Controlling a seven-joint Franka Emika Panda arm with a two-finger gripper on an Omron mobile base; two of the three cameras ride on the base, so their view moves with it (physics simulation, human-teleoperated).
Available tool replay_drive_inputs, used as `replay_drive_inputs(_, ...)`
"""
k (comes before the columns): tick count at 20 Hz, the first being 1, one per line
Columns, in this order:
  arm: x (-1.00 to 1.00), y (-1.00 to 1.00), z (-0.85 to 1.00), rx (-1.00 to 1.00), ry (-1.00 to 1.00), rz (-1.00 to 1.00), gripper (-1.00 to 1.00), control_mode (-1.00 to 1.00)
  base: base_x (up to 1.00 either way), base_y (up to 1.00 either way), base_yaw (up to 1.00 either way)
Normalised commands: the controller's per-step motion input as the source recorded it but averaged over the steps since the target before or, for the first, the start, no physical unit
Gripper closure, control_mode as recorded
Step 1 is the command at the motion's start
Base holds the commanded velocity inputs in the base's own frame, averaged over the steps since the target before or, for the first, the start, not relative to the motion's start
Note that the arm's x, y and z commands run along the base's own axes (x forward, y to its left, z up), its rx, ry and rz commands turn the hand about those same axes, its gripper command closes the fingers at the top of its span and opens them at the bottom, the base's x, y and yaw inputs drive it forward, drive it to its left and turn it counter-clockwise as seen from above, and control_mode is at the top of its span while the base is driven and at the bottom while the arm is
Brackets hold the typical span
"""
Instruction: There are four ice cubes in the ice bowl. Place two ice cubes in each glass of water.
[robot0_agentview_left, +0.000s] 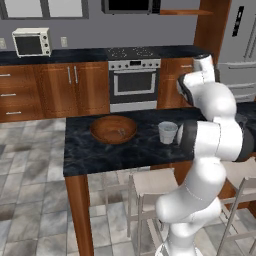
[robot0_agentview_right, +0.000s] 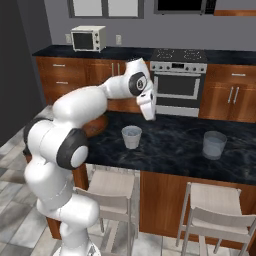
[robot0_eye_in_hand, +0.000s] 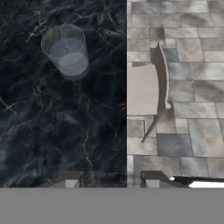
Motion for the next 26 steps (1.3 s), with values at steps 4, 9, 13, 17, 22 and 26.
replay_drive_inputs(4,0.0,-0.97,-0.18,-0.01,0.0,0.0,1.0,-1.0,0.0,0.0,0.0)
replay_drive_inputs(9,0.0,-1.0,-0.22,-0.01,0.0,0.0,1.0,-1.0,0.0,0.0,0.0)
replay_drive_inputs(13,0.0,-0.94,-0.23,-0.01,0.0,0.0,1.0,-1.0,0.0,0.0,0.0)
replay_drive_inputs(17,0.0,-0.74,-0.18,0.0,-0.04,0.0,1.0,-1.0,0.0,0.0,0.0)
replay_drive_inputs(22,0.0,-0.55,-0.11,0.0,-0.06,0.0,1.0,-1.0,0.0,0.0,0.0)
replay_drive_inputs(26,0.07,-0.4,-0.07,0.0,-0.04,0.03,1.0,-1.0,0.0,0.0,0.0)
